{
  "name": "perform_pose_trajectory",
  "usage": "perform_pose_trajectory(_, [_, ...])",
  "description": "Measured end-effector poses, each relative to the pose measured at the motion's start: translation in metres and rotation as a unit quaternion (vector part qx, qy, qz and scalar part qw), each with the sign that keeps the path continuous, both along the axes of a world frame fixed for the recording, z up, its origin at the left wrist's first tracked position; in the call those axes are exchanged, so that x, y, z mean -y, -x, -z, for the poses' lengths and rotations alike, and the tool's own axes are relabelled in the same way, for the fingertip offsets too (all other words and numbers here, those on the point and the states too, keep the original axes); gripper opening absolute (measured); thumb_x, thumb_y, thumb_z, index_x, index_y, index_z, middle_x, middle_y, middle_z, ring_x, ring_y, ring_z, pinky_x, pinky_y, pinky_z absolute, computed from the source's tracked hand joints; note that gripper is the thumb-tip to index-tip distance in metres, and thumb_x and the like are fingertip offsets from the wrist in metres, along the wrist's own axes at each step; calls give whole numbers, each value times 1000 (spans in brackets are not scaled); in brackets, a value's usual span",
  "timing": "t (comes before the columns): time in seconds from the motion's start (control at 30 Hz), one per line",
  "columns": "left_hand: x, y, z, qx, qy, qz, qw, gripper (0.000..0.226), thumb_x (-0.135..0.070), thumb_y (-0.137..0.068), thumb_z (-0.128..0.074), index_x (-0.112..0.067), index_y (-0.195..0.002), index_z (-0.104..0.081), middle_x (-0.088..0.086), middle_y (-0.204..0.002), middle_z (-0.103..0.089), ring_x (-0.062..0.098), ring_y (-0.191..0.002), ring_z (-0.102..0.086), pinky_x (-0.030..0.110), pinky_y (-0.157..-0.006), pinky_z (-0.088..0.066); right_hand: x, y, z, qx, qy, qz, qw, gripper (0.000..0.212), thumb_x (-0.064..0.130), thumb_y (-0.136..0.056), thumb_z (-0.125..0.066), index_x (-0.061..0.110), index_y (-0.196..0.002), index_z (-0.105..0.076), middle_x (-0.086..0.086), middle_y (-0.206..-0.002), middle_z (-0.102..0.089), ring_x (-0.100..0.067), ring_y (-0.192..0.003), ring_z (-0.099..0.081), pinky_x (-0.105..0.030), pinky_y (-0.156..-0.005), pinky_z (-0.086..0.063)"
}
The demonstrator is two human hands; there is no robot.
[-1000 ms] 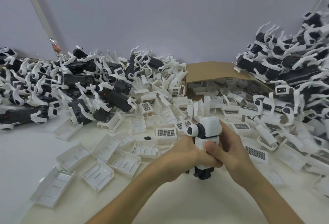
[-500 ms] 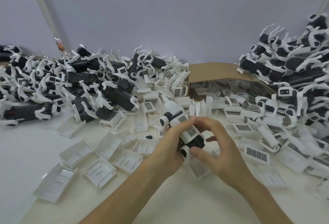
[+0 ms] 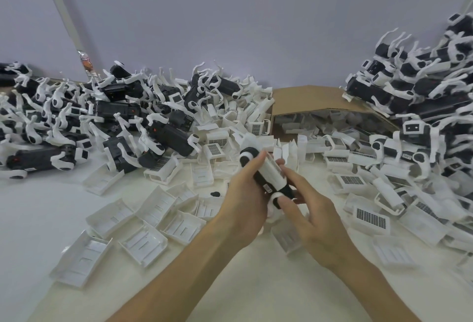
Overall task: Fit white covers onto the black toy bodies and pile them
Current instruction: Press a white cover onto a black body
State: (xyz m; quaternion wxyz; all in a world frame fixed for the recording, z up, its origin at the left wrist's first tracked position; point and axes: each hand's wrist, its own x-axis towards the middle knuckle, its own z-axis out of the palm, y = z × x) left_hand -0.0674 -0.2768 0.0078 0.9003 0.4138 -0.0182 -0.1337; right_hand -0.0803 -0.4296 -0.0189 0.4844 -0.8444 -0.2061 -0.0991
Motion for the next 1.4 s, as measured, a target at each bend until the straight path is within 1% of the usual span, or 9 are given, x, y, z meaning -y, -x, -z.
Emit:
perform_pose_trajectory(0.13, [-1,0,0,35,-8,52,998,53,-36,-94,-56,1,-132,-51,18,-121,-50,36,-114,-52,47,-108,-43,2,-1,-2,-16,-38,-4,999,62,63,-90,-45,41,-148,-41,32,-121,-63,6,-111,-61,-5,-83,-42])
perform_pose_trajectory(0.27, [0,1,-1,52,-46,37,997,52,-36,-94,-63,1,-129,-55,20,-120,-64,33,-114,-63,53,-110,-45,1,0,-2,9,-28,-3,1000,61,61,-91,-57,36,-146,-47,28,-123,-64,2,-113,-61,-7,-86,-43])
perform_pose_trajectory(0.47, [8,1,3,42,-71,-4,997,63,-54,-89,-53,-8,-132,-56,12,-118,-72,24,-117,-67,37,-99,-55,4,-4,0,247,71,119,959,66,24,-67,-92,23,-125,-61,7,-118,-52,-6,-115,-48,-16,-94,-40])
perform_pose_trajectory(0.63, [6,-3,7,-1,-17,5,1000,64,-61,-89,-48,-13,-128,-62,7,-109,-76,19,-101,-73,27,-77,-59,0,-2,0,256,68,91,960,59,38,-74,-82,22,-127,-65,7,-117,-51,-12,-112,-49,-19,-100,-39])
perform_pose_trajectory(0.87, [9,-2,16,-49,-35,6,998,78,-75,-85,-53,-10,-125,-68,8,-108,-73,24,-102,-73,35,-92,-58,0,2,-3,321,100,31,941,52,38,-79,-77,22,-127,-66,5,-108,-53,-14,-97,-56,-31,-80,-47])
perform_pose_trajectory(0.93, [8,-2,15,-34,-45,5,998,70,-74,-86,-52,-11,-109,-74,7,-96,-72,23,-93,-74,32,-80,-60,-1,3,-3,339,91,34,936,51,36,-79,-78,22,-126,-66,6,-106,-53,-14,-94,-56,-30,-77,-47])
perform_pose_trajectory(1.03, [5,-5,11,-17,-48,-8,999,54,-66,-91,-51,-20,-90,-78,3,-86,-74,18,-80,-74,25,-63,-58,-1,2,-3,316,92,56,943,51,40,-81,-74,24,-129,-66,6,-110,-55,-11,-102,-54,-32,-85,-47])
perform_pose_trajectory(1.2, [4,-2,5,4,-73,-24,997,48,-51,-93,-53,-19,-126,-63,6,-114,-76,18,-109,-71,36,-95,-54,3,1,-3,142,73,55,986,62,53,-83,-64,37,-141,-50,21,-132,-45,-7,-129,-45,-15,-106,-33])
perform_pose_trajectory(1.4, [8,1,3,70,-121,6,990,47,-42,-86,-65,-19,-127,-64,7,-117,-74,21,-111,-69,33,-87,-53,6,-3,-6,113,-34,80,990,50,38,-80,-75,36,-127,-56,17,-125,-60,-12,-120,-56,-17,-89,-46])
